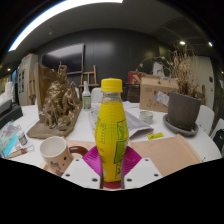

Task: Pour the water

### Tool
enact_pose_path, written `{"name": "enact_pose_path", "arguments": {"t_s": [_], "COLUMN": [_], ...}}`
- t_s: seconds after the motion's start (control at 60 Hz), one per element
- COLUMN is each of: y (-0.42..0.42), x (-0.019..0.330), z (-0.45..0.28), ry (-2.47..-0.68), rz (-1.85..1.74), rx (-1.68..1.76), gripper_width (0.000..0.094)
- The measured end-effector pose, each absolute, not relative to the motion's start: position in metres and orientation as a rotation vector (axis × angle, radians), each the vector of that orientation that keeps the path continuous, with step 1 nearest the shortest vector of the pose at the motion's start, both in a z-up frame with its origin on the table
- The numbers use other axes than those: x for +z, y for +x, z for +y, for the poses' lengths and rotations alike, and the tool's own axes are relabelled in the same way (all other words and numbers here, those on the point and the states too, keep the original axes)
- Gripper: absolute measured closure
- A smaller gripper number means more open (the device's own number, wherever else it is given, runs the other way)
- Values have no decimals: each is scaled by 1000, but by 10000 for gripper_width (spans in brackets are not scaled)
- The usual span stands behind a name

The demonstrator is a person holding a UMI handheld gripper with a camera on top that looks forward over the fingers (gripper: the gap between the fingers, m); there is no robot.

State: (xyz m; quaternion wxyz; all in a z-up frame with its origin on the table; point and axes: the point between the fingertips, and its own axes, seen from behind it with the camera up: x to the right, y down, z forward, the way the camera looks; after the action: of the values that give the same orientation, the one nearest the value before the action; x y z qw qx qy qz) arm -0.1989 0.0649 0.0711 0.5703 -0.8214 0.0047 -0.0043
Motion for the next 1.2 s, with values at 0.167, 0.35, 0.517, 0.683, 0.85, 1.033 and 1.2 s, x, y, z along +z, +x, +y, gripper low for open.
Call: {"name": "enact_pose_path", "arguments": {"t_s": [0.167,0.35,0.517,0.683,0.85,1.033,1.2], "y": [-197,-193,-198,-216,-244,-261,-263], "x": [65,78,121,168,203,223,235], "z": [60,32,-35,-139,-243,-316,-345], "ry": [-1910,-1987,-2027,-2084,-2114,-2120,-2105], "rz": [28,86,128,160,173,199,196], "rx": [-3,1,-34,-62,-88,-129,-174], "gripper_width": [497,110,77,77,79,73,75]}}
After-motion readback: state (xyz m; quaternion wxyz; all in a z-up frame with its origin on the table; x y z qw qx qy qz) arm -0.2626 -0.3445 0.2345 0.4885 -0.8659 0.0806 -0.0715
